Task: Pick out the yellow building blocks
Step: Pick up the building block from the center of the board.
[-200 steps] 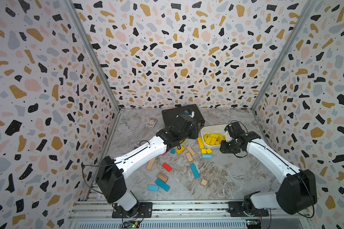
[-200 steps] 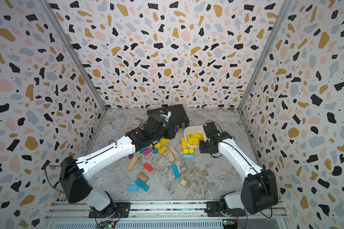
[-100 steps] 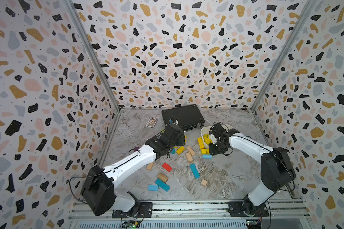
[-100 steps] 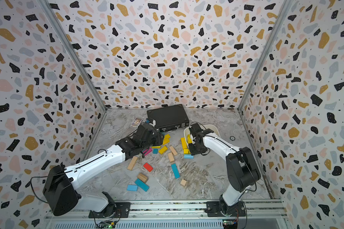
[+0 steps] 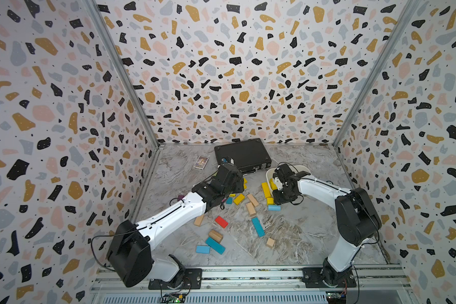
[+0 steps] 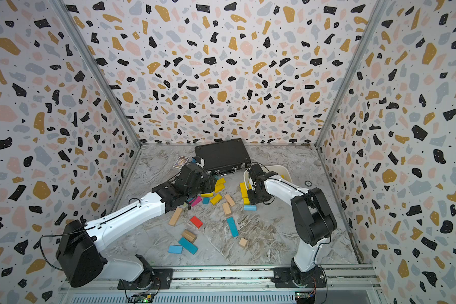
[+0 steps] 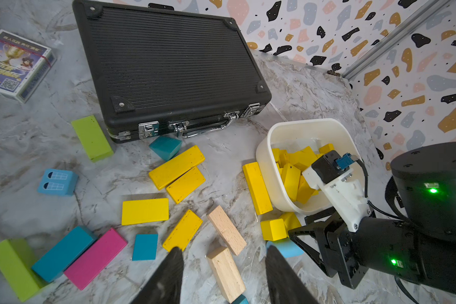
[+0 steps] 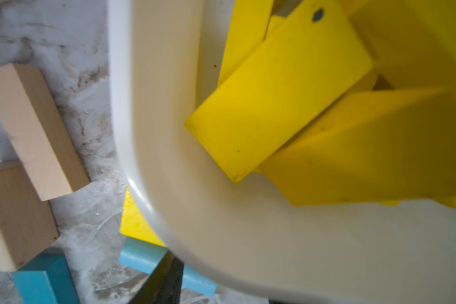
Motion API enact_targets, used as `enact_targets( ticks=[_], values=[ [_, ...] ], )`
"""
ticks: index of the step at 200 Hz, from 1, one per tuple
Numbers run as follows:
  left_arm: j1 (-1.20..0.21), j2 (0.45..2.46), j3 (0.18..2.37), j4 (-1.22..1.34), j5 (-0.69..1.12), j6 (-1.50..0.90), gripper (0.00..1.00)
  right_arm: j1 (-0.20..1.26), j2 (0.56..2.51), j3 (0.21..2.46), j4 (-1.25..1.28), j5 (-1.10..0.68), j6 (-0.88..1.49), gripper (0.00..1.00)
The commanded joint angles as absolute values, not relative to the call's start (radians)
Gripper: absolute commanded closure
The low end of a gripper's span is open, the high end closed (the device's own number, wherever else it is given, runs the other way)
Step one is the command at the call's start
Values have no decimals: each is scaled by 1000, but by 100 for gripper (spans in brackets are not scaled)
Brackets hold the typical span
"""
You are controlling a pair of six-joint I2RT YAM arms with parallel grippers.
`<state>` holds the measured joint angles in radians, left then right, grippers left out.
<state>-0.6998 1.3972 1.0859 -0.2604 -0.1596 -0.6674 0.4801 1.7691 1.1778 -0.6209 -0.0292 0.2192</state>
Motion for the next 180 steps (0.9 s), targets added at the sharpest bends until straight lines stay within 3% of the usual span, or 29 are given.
enact_targets(
  ticks=[1,41,83,145,180],
  values=[
    [-691,1371,1072,-233,-164,-674,48,485,1790,1211,-596,-20,212,49],
    [-688,1368,1068,-233,-161,-679,48,486,1828,1220,-573,-28,215,51],
    [-685,1364,1065,-236,-167,-680,49,488,1816,1226,-588,-35,216,62],
    [-675,1359,1042,-221,-177,-691,49,487,1606,1158,-676,-7,235,73],
    [-668,1360,1032,-211,-180,-703,49,481,1475,1135,-723,97,270,76]
  ],
)
